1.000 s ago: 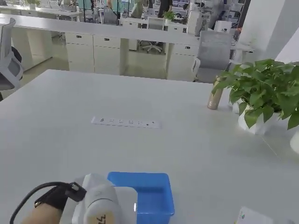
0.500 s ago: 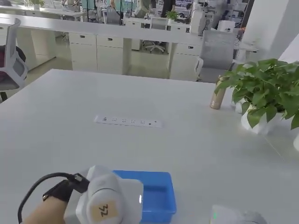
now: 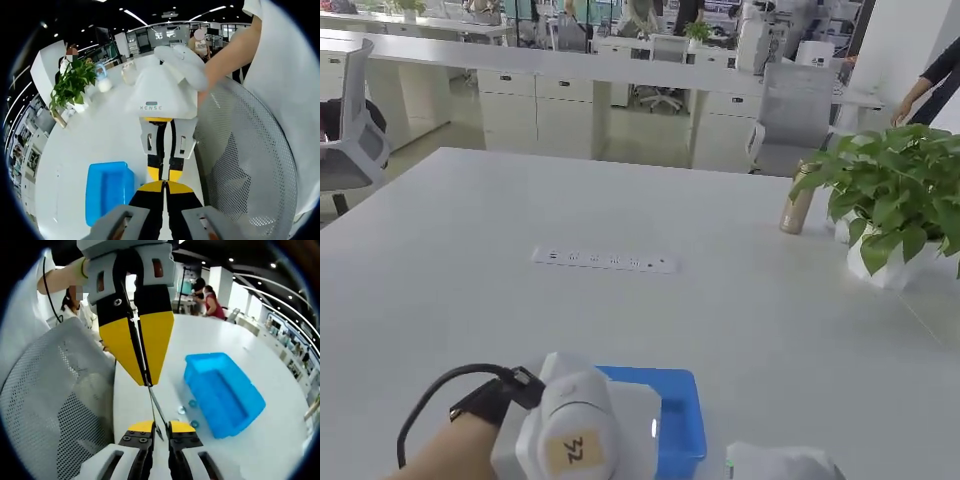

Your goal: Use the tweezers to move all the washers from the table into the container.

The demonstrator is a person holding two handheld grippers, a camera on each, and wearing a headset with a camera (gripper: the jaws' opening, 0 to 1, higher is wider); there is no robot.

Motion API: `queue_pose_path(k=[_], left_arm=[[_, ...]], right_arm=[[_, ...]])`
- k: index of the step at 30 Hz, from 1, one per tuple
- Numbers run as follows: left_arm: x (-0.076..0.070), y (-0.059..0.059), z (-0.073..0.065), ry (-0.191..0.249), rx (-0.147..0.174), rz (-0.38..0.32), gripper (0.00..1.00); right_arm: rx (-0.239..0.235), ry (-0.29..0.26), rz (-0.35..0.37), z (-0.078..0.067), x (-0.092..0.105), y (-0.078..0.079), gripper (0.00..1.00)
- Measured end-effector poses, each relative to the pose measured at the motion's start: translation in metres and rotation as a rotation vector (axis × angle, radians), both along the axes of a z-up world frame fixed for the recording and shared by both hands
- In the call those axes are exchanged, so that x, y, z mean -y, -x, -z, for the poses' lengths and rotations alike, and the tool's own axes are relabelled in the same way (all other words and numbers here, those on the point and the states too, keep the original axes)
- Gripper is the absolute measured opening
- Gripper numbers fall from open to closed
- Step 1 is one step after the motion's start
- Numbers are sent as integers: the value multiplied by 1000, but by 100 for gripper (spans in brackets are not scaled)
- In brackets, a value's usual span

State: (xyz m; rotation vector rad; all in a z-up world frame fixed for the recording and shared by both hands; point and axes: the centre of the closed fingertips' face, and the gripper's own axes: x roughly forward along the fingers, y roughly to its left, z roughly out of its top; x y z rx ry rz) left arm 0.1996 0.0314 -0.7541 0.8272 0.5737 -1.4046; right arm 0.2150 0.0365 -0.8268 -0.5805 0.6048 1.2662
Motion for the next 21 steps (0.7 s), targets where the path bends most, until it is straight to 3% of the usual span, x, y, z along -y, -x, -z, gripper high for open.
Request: queue_pose_path(k=[4, 11, 13, 15, 21], left_arm=[[3, -4, -5, 0, 32, 14, 0], [6, -12, -1, -22, 24, 33, 0], [8, -12, -1, -18, 37, 49, 0], [9, -14, -1, -22, 22, 47, 0], [11, -19, -4, -11, 3, 51, 0]], right_arm=[[12, -18, 42, -3, 3, -7, 7], [-4, -22, 63, 3, 1, -11, 7], [8, -24, 74, 1, 2, -14, 7], [-16, -31, 80, 2, 3, -14, 7], [-15, -49, 95, 0, 6, -17, 7]])
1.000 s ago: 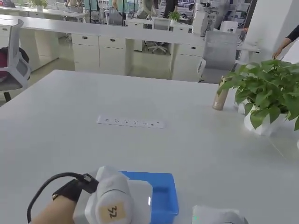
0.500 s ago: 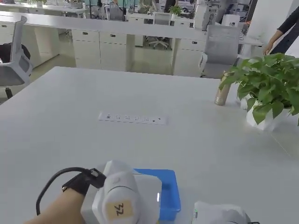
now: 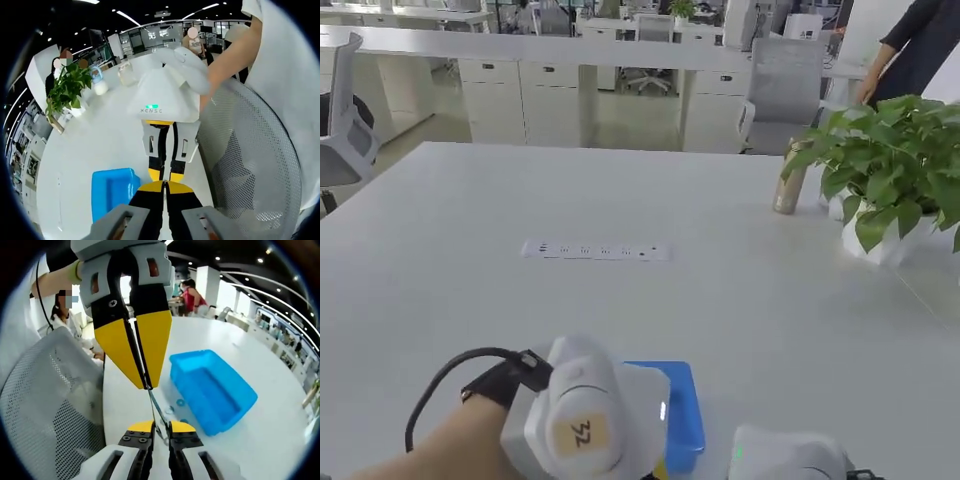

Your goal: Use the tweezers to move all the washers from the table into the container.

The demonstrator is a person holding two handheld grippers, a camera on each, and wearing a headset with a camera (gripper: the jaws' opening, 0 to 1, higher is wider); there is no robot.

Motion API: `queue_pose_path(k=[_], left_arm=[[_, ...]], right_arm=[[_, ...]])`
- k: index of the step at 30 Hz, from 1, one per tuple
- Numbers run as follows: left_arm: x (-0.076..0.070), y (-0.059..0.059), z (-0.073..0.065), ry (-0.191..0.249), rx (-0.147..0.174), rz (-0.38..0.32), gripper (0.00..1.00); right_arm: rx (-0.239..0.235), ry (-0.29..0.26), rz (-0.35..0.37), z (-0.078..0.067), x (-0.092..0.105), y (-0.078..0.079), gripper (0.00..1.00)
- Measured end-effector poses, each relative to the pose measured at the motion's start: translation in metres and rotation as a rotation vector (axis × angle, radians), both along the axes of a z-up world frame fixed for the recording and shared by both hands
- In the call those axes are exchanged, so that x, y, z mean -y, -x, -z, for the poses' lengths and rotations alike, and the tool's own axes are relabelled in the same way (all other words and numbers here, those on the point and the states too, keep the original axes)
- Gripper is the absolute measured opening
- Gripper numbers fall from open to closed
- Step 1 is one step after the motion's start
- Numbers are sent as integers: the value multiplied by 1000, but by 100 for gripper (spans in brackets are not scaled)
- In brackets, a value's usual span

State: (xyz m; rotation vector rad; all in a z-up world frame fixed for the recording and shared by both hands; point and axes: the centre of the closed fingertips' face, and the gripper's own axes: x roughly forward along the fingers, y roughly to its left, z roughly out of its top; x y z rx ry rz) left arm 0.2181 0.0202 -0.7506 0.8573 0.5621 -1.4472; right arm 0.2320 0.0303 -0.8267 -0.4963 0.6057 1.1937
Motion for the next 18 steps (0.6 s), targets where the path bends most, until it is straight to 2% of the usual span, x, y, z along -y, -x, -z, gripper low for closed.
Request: queue_pose_path(k=[4, 8, 9, 10, 12, 13, 16, 18], left_arm=[[2, 0, -1, 2, -13, 9, 0], [4, 1, 5, -27, -19, 27, 0], [7, 0, 2, -7, -26, 28, 0], [7, -1, 1, -6, -35, 20, 0], [9, -1, 1, -13, -54, 16, 0], [10, -2, 1, -21, -73, 14, 0], [12, -4, 0, -37, -89, 21, 0], [14, -6, 0, -49, -104, 22, 0]], right_arm=[[-10, -13, 6, 0, 1, 1, 7], [-14, -5, 13, 4, 3, 2, 7], [-14, -7, 20, 5, 4, 2, 7], [-19, -9, 27, 5, 4, 1, 7], [-31, -20, 39, 5, 5, 1, 7], [-38, -22, 41, 5, 4, 1, 7], [-40, -19, 36, 2, 4, 0, 9], [-40, -37, 25, -4, 1, 1, 11]])
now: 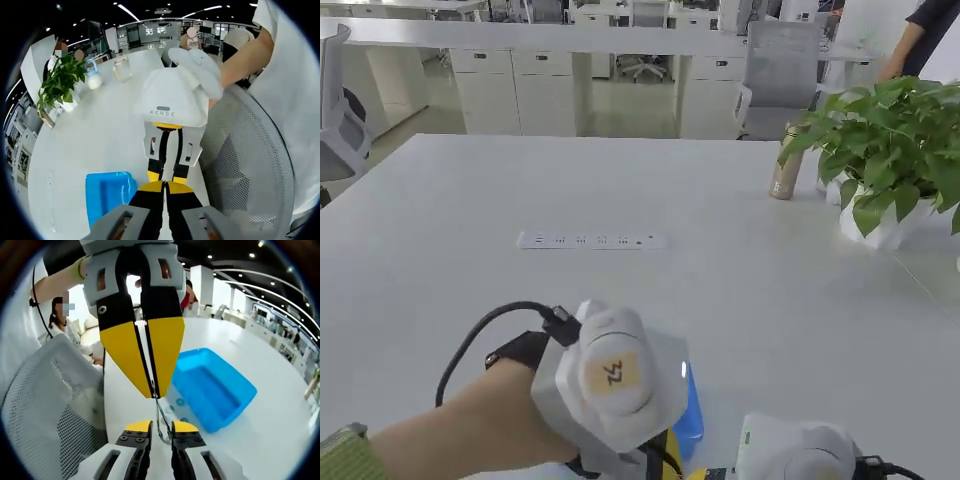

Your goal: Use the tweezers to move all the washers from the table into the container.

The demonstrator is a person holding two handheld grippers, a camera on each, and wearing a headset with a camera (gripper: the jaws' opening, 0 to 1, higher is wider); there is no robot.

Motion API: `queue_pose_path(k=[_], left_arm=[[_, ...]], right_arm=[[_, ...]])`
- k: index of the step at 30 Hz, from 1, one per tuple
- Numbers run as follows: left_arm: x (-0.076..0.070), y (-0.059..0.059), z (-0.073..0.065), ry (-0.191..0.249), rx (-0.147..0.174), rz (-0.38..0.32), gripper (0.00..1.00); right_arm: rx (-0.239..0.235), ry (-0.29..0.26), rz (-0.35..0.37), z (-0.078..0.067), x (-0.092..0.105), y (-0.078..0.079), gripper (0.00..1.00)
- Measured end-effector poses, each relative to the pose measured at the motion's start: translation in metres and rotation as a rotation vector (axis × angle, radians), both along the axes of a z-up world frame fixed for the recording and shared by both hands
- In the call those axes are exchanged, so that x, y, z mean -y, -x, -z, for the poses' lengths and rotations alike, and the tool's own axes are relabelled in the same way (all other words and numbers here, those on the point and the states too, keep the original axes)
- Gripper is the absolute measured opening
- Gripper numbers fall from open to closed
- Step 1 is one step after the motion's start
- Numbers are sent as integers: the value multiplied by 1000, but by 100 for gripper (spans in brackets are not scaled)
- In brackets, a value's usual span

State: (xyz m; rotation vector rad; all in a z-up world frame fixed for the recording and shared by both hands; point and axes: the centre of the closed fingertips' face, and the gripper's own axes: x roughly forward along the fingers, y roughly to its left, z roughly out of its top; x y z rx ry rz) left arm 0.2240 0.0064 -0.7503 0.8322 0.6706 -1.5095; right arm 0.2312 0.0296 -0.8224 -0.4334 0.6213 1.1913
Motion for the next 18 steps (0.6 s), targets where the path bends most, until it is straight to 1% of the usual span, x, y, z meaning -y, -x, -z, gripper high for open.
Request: queue_pose_path(k=[2, 4, 5, 6, 7, 9, 10, 11, 12, 13, 14, 16, 17, 18], left_arm=[[1, 0, 0, -8, -11, 3, 0], [2, -1, 0, -11, -27, -2, 0], [2, 0, 0, -11, -39, -10, 0], [4, 1, 0, -7, -68, -24, 0], [4, 0, 0, -3, -59, -26, 0], [5, -1, 0, 3, -66, -42, 0], [6, -2, -1, 14, -68, -54, 0], [7, -2, -1, 25, -80, -70, 0], [6, -2, 0, 32, -94, -92, 0], [5, -3, 0, 40, -94, -100, 0], [5, -3, 0, 64, -105, -119, 0], [3, -4, -2, 93, -133, -180, 0], [2, -4, -3, 112, -137, -195, 0], [-2, -5, -4, 133, -126, -205, 0]], right_arm=[[4, -18, -7, -7, -3, 0, 10], [5, -22, -6, -9, -3, -2, 9], [5, -23, -8, -10, -3, -2, 7], [1, -17, -7, -11, -2, -2, 5], [-8, -15, -9, -10, -2, -2, 5], [-38, -24, 3, -7, -1, -4, 4], [-57, -25, 13, -7, 0, -5, 4], [-61, -22, 9, -7, 0, -5, 4], [-58, -15, 2, -6, 0, -4, 4], [-54, -9, 1, -6, -1, -4, 3], [-50, -4, -2, -6, -1, -4, 3], [-44, -3, -2, -6, -1, -4, 3], [-44, -6, 2, -6, -1, -4, 2], [-47, -12, 10, -6, 0, -5, 2]])
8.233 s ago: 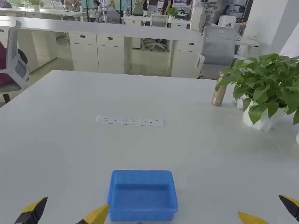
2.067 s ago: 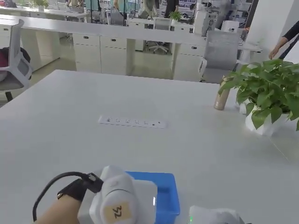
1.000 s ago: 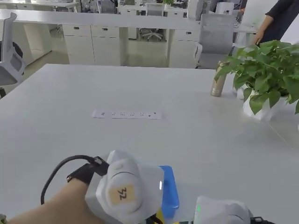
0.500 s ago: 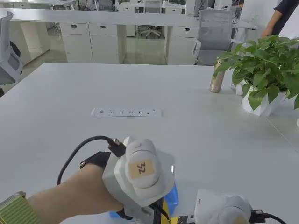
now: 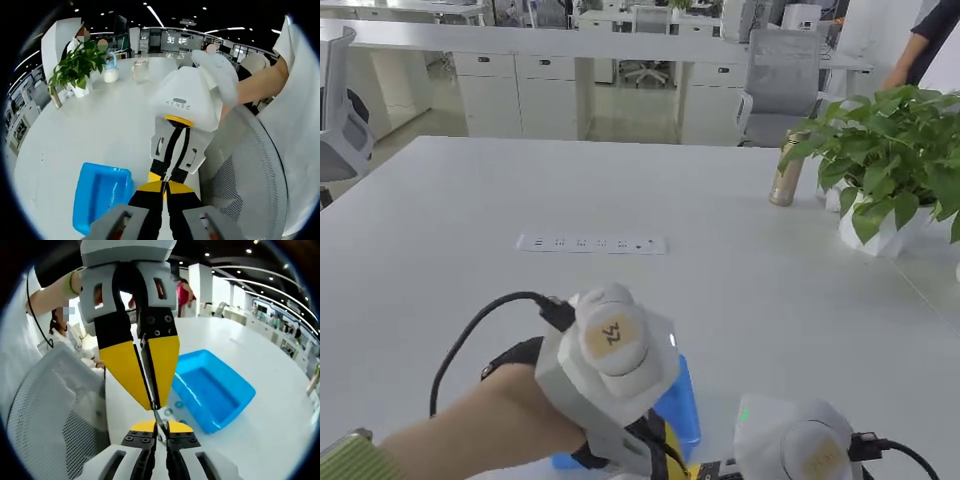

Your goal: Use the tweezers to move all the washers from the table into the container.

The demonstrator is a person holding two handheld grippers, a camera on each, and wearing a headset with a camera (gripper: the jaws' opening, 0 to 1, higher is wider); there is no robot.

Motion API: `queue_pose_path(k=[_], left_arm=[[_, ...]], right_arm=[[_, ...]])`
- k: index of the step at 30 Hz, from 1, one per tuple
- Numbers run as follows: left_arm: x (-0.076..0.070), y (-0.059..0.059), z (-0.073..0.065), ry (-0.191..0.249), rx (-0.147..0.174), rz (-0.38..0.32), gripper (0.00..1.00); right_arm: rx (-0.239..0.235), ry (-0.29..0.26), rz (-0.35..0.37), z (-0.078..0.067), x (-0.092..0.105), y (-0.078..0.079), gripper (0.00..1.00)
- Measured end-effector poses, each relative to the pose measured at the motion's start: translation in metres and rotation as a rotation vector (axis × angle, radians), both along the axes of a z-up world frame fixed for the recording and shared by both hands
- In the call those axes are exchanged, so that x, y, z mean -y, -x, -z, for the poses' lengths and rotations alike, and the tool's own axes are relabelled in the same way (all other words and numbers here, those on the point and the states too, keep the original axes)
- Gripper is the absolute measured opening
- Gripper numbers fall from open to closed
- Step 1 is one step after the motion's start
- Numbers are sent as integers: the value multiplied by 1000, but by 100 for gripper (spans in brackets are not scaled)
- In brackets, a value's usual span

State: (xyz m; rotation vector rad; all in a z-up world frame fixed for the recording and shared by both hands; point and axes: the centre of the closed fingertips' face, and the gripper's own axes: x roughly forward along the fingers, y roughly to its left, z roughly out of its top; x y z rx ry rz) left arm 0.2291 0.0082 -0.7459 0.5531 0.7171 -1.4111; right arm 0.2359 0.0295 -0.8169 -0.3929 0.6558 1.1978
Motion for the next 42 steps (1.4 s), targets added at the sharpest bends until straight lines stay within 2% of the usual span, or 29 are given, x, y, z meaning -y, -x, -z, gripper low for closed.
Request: queue_pose_path(k=[2, 3, 4, 5, 7, 10, 12, 14, 16, 18, 22, 23, 25, 27, 29, 32, 34, 37, 42], left_arm=[[-5, -1, -3, 33, -16, -49, 0], [-8, 2, -8, 91, -51, -96, 0], [-10, 1, -10, 120, -55, -124, 0], [-14, 1, -12, 149, -57, -162, 0], [-20, 0, -14, 176, -49, -206, 5], [-33, 3, -12, 188, -28, -267, 13], [-42, 4, -13, 213, -14, -331, 18], [-46, 6, -15, 261, -28, -392, 22], [-53, 7, -21, 350, -39, -492, 26], [-62, 10, -22, 395, -48, -563, 27], [-85, 12, -19, 418, -4, -691, 29], [-91, 13, -18, 424, 1, -728, 29], [-105, 16, -20, 466, 7, -814, 29], [-114, 18, -20, 494, 7, -867, 29], [-120, 23, -17, 492, -2, -875, 29], [-129, 28, -11, 460, 16, -901, 29], [-131, 31, -10, 459, 18, -905, 29], [-129, 32, -13, 499, 5, -919, 30], [-127, 30, -16, 525, 17, -943, 30]], right_arm=[[-9, -12, 27, 0, 2, -1, 2], [-25, -32, 51, 0, 3, -2, 2], [-33, -47, 63, -1, 4, -3, 2], [-37, -57, 74, -1, 5, -4, 2], [-37, -64, 78, 0, 7, -4, 2], [-30, -68, 80, 0, 6, -2, 2], [-20, -65, 79, 0, 7, -2, 2], [-21, -71, 91, 0, 7, -4, 2], [-31, -83, 109, -1, 8, -6, 2], [-47, -100, 126, -2, 9, -8, 2], [-69, -124, 162, -3, 11, -8, 2], [-75, -125, 168, -3, 12, -8, 2], [-78, -131, 176, -3, 13, -8, 2], [-78, -130, 187, -4, 13, -8, 2], [-86, -131, 196, -4, 14, -9, 2], [-87, -127, 201, -5, 14, -9, 2], [-84, -125, 203, -9, 15, -10, 2], [-73, -130, 208, -17, 14, -12, 2], [-55, -154, 232, -41, 13, -20, 2]])
